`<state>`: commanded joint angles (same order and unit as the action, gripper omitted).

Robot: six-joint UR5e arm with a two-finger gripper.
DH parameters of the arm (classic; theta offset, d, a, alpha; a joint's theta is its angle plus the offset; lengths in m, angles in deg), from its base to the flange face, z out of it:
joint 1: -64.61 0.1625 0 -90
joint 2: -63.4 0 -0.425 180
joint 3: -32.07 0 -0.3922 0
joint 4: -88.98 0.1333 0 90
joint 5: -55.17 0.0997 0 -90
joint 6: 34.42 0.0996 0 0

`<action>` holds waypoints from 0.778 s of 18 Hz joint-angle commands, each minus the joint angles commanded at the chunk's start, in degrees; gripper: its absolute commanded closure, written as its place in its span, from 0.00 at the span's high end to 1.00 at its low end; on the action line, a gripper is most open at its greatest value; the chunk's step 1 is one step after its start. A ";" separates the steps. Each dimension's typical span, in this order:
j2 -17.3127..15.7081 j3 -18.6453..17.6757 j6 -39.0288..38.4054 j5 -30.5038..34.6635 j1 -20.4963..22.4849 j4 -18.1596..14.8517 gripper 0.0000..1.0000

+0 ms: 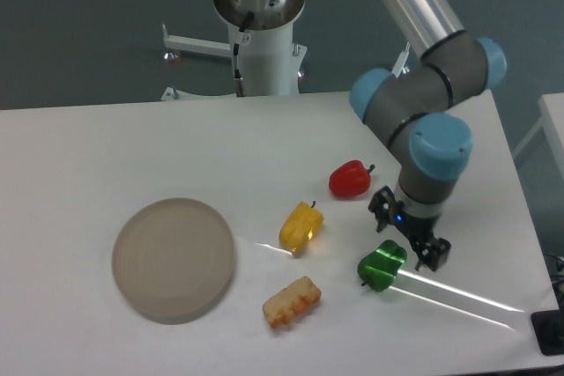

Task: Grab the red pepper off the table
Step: 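Move the open gripper from beside the green pepper over the red pepper, then lower the gripper around the red pepper and close on it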

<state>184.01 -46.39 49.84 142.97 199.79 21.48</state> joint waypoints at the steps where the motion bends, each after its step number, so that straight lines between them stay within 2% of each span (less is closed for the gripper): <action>1: -0.89 -1.16 1.32 0.44 -0.09 0.00 1.00; 4: -3.44 -5.02 3.00 1.93 -1.49 -0.09 1.00; 8: -7.13 -10.56 8.97 4.48 -2.98 0.44 1.00; 14: -9.07 -14.96 14.24 6.59 -3.25 0.70 1.00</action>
<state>174.94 -61.35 64.09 149.56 196.53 22.18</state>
